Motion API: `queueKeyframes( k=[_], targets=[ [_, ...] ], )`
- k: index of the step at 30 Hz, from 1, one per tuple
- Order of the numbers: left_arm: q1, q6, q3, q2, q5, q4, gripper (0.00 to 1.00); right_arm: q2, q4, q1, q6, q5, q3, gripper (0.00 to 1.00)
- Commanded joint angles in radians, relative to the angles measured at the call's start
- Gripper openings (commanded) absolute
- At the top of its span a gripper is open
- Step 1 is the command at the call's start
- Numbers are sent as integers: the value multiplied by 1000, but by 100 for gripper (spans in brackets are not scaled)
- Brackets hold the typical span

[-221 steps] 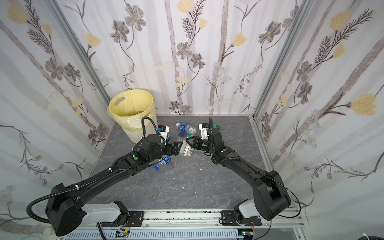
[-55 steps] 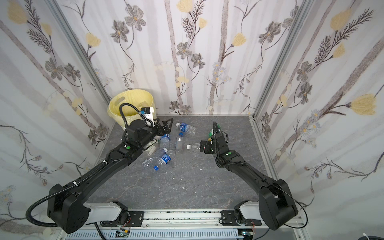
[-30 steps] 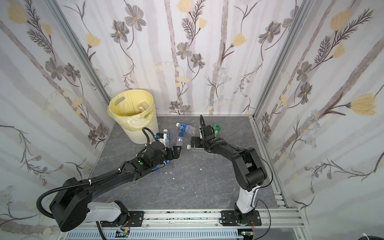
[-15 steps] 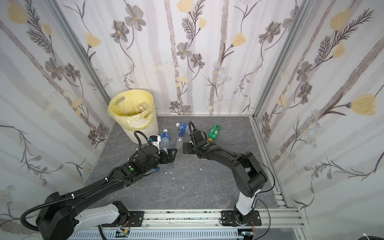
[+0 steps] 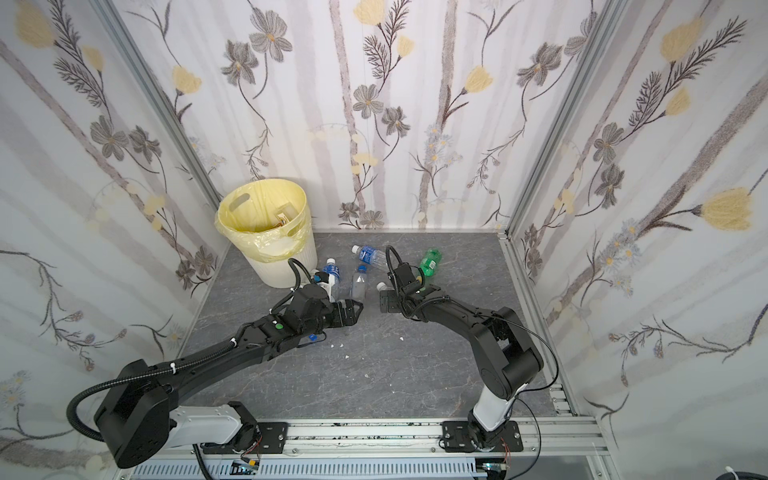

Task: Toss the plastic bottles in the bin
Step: 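Lower the right gripper onto the clear white-capped bottle and close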

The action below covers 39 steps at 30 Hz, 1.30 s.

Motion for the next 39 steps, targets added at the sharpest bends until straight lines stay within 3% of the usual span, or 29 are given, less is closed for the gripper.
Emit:
queueKeyframes(
  k=[1,7,20,31,39],
  targets=[
    [0,-12,36,40,43,8,100,11,56,-2,-25,1,-17,100],
    [-1,-32,71,83,91,5,100,37,101,2,-26,-13,-29,98],
    [2,-43,115,102,90,-36,100,58,151,19,12,-2,-81,75],
    [23,-54,67,66,76,-42,100,19,149,40,50,1,-108,55],
    [62,-86,92,61,77,-47,100,-42,117,65,47,-19,-183,52]
  ],
)
